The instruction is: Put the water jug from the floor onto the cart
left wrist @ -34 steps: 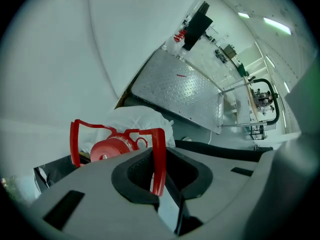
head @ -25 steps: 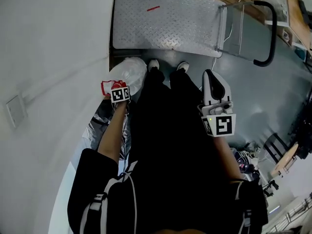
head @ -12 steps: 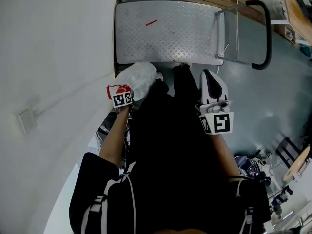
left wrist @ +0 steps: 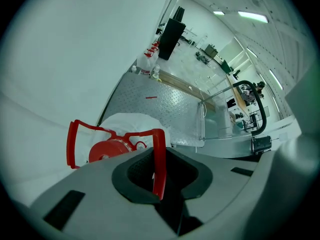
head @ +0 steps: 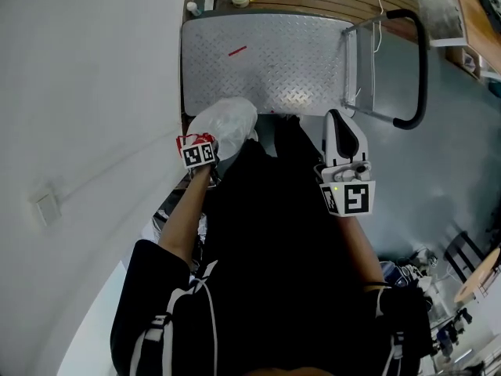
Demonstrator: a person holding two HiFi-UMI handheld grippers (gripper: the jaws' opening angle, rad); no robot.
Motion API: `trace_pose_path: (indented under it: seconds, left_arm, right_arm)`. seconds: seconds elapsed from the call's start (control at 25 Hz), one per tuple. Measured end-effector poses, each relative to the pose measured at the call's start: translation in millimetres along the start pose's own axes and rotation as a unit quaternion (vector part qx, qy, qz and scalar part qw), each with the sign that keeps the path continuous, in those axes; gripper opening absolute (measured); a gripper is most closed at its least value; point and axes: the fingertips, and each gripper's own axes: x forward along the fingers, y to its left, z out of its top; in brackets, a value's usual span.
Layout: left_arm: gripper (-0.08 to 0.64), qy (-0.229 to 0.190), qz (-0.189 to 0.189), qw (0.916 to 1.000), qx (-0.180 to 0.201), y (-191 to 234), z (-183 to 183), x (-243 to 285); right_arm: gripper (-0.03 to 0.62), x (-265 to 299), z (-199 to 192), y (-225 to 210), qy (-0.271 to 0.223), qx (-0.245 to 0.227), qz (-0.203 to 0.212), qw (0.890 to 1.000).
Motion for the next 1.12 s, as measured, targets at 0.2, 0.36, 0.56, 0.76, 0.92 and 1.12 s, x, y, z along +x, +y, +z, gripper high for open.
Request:
trace_pose_path:
  seconds: [0.2, 0.36, 0.56, 0.76, 0.92, 1.12]
  left_arm:
    - [0.064, 0.005, 0.014, 0.9994, 0.030, -34, 36, 4]
    - [0.066, 0.020, 0.021, 0.9973, 0.067, -58, 56, 13]
    - [0.064, 0.010, 0.027, 0.9964, 0.080, -108, 91, 29]
    - [0.066, 0.012, 0.023, 0.9938, 0.108, -145, 129, 49]
    - [0.066, 0.009, 0.010, 0.9941, 0.107, -165, 151, 64]
    - [0.064, -0.003, -0.017, 0.9960, 0.088, -192, 175, 80]
  right_arm:
    - [0.020, 10, 7, -50, -0.020, 0.024, -0.009, 0.999]
    - [0.018, 17, 3, -78, -0.025, 0.048, -0.017, 0.998]
    - [0.018, 28, 3, -108, -0.023, 0.035, -0.003, 0.999]
    - [0.018, 33, -4, -109, -0.018, 0.050, 0.006, 0.999]
    - [0.018, 38, 6, -124, -0.025, 0.034, -0.004, 0.999]
    - [0.018, 37, 12, -154, -0.024, 0.021, -0.036, 0.999]
